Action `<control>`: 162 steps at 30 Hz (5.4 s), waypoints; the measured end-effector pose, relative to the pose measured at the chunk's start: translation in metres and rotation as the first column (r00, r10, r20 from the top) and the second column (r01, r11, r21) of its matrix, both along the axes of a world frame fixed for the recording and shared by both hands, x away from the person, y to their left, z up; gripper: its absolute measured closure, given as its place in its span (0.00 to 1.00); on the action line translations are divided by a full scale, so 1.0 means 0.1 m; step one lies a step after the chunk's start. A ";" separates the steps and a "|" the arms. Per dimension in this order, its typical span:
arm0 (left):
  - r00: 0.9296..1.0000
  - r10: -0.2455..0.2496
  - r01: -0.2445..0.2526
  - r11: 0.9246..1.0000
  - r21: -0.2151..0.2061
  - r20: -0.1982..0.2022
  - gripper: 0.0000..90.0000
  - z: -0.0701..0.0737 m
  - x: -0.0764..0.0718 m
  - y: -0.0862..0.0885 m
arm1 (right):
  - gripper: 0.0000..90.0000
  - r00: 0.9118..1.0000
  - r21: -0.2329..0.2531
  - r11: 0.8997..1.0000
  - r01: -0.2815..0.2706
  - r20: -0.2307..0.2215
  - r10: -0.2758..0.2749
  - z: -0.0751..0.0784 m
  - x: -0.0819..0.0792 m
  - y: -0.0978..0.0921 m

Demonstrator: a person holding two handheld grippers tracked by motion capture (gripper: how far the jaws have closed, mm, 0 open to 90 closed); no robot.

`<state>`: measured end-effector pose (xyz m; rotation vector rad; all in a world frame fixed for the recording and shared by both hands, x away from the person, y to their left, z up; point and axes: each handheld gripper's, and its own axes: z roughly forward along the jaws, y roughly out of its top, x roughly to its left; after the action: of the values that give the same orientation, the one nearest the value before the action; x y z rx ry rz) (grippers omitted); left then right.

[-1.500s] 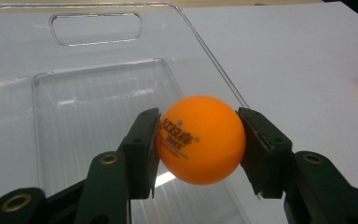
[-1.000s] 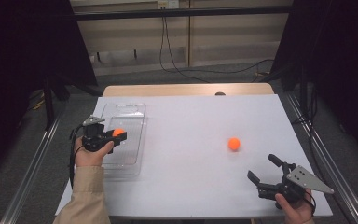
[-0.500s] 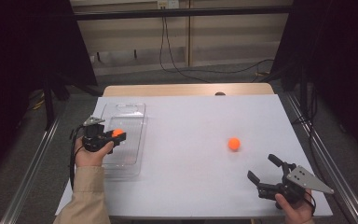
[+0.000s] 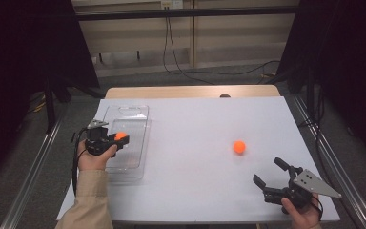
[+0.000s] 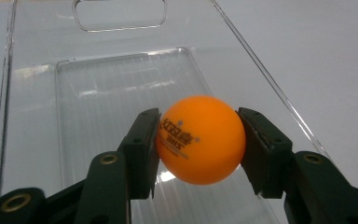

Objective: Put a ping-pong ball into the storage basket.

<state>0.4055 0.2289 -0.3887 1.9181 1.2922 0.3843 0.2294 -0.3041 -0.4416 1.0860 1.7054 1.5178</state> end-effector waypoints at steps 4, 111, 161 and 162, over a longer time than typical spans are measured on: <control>1.000 -0.004 0.004 1.000 0.004 0.001 0.56 0.00 0.00 -0.01 | 0.04 1.000 0.001 1.000 0.000 0.000 0.000 0.00 0.00 0.00; 0.988 -0.144 0.147 0.988 -0.053 0.058 0.11 0.18 -0.15 -0.54 | 0.04 1.000 -0.002 1.000 0.000 0.000 0.000 0.00 0.00 0.00; 0.966 -0.251 0.254 0.965 -0.058 0.054 0.10 0.13 -0.22 -0.93 | 0.04 1.000 -0.005 1.000 -0.008 -0.004 0.008 0.00 0.02 0.01; 0.966 -0.254 0.258 0.964 -0.063 0.054 0.10 0.12 -0.22 -0.94 | 0.04 1.000 -0.005 1.000 -0.009 -0.004 0.009 0.00 0.02 0.01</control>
<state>0.3834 0.1350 -0.3766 1.9752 0.9984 0.2459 0.2315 -0.3029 -0.4418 1.0808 1.7177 1.5176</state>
